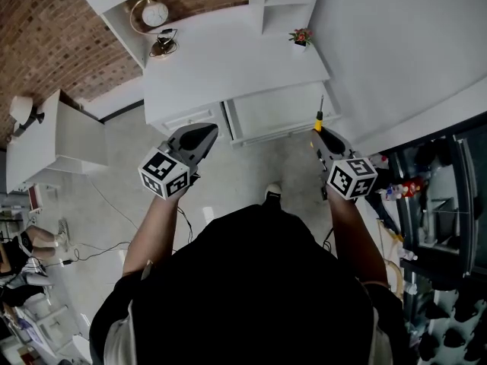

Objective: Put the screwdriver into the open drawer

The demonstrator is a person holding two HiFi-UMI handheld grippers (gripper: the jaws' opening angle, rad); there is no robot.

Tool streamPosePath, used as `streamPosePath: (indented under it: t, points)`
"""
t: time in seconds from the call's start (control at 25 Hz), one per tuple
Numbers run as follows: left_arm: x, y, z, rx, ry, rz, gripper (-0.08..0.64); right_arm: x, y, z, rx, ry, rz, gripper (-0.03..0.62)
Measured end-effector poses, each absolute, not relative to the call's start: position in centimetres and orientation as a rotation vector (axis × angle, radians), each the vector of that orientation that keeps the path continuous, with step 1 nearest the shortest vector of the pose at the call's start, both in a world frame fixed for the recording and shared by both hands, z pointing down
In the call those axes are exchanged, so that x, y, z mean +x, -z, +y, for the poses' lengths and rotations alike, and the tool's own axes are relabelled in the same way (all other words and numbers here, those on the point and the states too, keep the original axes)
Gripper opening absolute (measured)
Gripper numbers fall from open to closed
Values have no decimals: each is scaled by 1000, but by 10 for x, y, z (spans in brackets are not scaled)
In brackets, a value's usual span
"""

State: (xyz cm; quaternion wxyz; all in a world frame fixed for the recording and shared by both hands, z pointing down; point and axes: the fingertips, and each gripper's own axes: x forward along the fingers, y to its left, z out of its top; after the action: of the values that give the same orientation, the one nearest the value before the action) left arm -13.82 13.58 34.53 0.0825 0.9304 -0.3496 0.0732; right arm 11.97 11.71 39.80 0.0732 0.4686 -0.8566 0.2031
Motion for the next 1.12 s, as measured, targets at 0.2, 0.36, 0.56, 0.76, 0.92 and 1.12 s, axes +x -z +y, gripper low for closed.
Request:
streamPosePath:
  t: [0.2,0.36,0.56,0.76,0.92,1.12]
  points:
    - [-128,-349,120,2768,-231,-1046,15,127,-401,98,1395,-621,-2577,83]
    - [-119,-351,108,2756,-245,-1057,15,135,-403,83,1378,-632,-2583,84]
    - [-109,-352,97,2748,-255,-1076,15,143,-404,69,1354,-638,-2601,83]
    - [-101,-354,86,2735,-273,-1099,15,150,-407,50,1331,-633,-2600,83]
    - [-100,-351,77,2722,-276,-1129,15,156,-405,35,1315,-626,-2603,83]
    - [-95,-347,63,2713,-275,-1169,15,164,-401,16,1286,-611,-2619,83]
